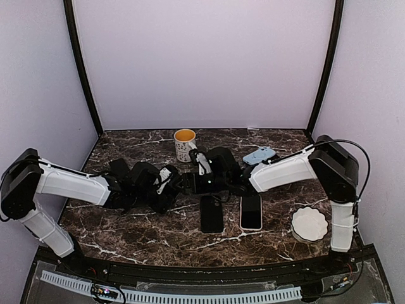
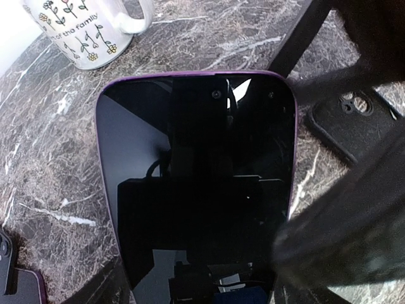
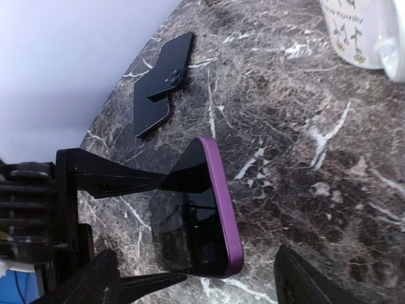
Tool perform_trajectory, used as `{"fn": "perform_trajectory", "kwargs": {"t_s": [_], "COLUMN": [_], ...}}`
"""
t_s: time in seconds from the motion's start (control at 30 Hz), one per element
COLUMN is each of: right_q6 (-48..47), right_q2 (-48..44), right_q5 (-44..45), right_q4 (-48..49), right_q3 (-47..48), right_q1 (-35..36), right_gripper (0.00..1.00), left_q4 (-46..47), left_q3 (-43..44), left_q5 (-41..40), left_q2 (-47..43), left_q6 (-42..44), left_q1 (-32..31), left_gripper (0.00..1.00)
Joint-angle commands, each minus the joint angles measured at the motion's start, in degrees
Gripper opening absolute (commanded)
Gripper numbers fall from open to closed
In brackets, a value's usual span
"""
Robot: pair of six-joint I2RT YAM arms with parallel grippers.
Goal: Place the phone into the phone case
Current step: Pass from the left arm to the right
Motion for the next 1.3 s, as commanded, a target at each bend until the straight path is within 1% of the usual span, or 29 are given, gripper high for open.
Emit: {"fn": "perform_trajectory", "kwargs": {"t_s": [0.0, 0.1, 0.17, 0.23, 0.3, 0.33, 0.37, 0.4, 0.43, 0.53, 0.6, 0.63, 0.67, 0.7, 0.73, 0.77, 0.83, 0.93, 0.97, 1.0, 1.03, 1.07, 1.1, 1.17, 1.2, 1.27], "right_q6": [4.1, 6.3, 7.8, 8.7, 9.1, 9.2, 9.2, 9.1, 8.9, 7.1, 5.5, 4.3, 2.9, 0.8, -1.9, -4.7, -12.1, -24.9, -28.7, -31.7, -34.4, -36.8, -38.4, -39.9, -40.1, -39.7], "right_q2": [4.2, 6.3, 6.7, 6.9, 7.0, 7.0, 6.8, 6.6, 6.1, 4.3, 2.6, 1.6, 0.3, -1.4, -3.4, -6.0, -11.4, -20.3, -22.9, -25.0, -27.1, -28.8, -30.3, -32.6, -33.8, -35.6], "right_q5": [-6.1, -8.2, -9.2, -9.6, -9.8, -9.9, -9.9, -9.8, -9.6, -8.7, -8.4, -8.5, -8.7, -8.8, -9.1, -9.6, -12.9, -18.1, -19.8, -21.6, -22.8, -23.9, -24.8, -26.3, -26.6, -26.6], "right_q4": [7.0, 10.4, 12.8, 14.1, 14.7, 15.1, 15.2, 15.4, 15.4, 14.5, 13.5, 12.7, 11.6, 9.9, 7.8, 5.5, -0.3, -14.6, -19.8, -24.0, -28.2, -31.5, -34.2, -38.3, -39.0, -38.8], "right_q3": [4.3, 4.7, 4.3, 4.1, 4.0, 3.9, 3.7, 3.4, 3.0, 2.1, 1.3, 1.1, 0.7, 0.3, -0.3, -0.9, -1.7, -0.8, -0.6, 0.0, 0.7, 1.4, 2.4, 4.1, 4.8, 5.7], "right_q1": [-0.1, -0.1, -0.1, -0.1, -0.1, -0.2, -0.2, -0.2, -0.3, -0.7, -1.1, -1.4, -1.7, -2.3, -2.7, -3.2, -4.1, -4.6, -4.7, -4.7, -4.7, -4.7, -4.7, -4.7, -4.7, -4.7], "right_gripper": [0.74, 0.58, 0.51, 0.40, 0.27, 0.16, 0.11, 0.04, 0.00, 0.00, 0.00, 0.00, 0.00, 0.00, 0.00, 0.00, 0.00, 0.00, 0.00, 0.00, 0.00, 0.00, 0.00, 0.00, 0.00, 0.00], "left_q4": [5.0, 5.5, 5.8, 6.1, 6.7, 6.9, 7.2, 7.1, 7.0, 6.5, 6.0, 5.6, 4.4, 3.6, 2.2, 1.4, -0.9, -5.7, -7.4, -10.0, -10.9, -11.8, -11.9, -11.2, -10.6, -8.9], "left_q3": [-1.2, -1.4, -1.4, -1.3, -1.2, -1.1, -1.0, -0.7, -0.6, -0.5, -0.6, -0.6, -0.5, -0.4, -0.3, -0.4, -0.4, 1.0, 2.3, 3.1, 4.6, 5.3, 6.5, 8.2, 8.7, 10.1], "left_q5": [-0.7, -0.7, -0.8, -0.8, -0.5, 0.0, 0.2, 0.4, 0.6, 2.1, 3.6, 4.3, 5.9, 7.0, 9.1, 11.3, 16.4, 24.4, 29.2, 31.8, 36.8, 39.0, 42.5, 45.7, 46.2, 47.0], "left_q2": [-2.8, -3.1, -3.3, -3.5, -3.6, -3.5, -3.4, -3.3, -3.3, -4.1, -5.3, -6.6, -7.3, -9.1, -10.1, -12.3, -15.9, -19.3, -20.3, -20.6, -20.9, -21.0, -20.9, -20.8, -20.8, -20.9], "left_q6": [-1.6, -2.0, -2.1, -2.4, -2.4, -2.3, -2.2, -2.1, -2.0, -1.3, -0.7, -0.7, -0.6, 0.2, 1.0, 1.4, 2.5, 4.1, 4.3, 4.2, 3.6, 3.1, 1.9, 0.6, 0.3, 0.1], "left_q1": [-0.4, -0.3, -0.3, -0.3, -0.4, -0.4, -0.4, -0.4, -0.3, -0.3, -0.4, -0.4, -0.3, -0.4, -0.3, -0.3, -0.3, -0.3, -0.3, -0.4, -0.4, -0.5, -0.7, -1.1, -1.7, -2.6], "left_gripper": [0.38, 0.38, 0.38, 0.38, 0.38, 0.38, 0.38, 0.38, 0.38, 0.41, 0.47, 0.55, 0.61, 0.73, 0.78, 0.85, 0.91, 0.92, 0.92, 0.92, 0.90, 0.89, 0.87, 0.85, 0.84, 0.80]}}
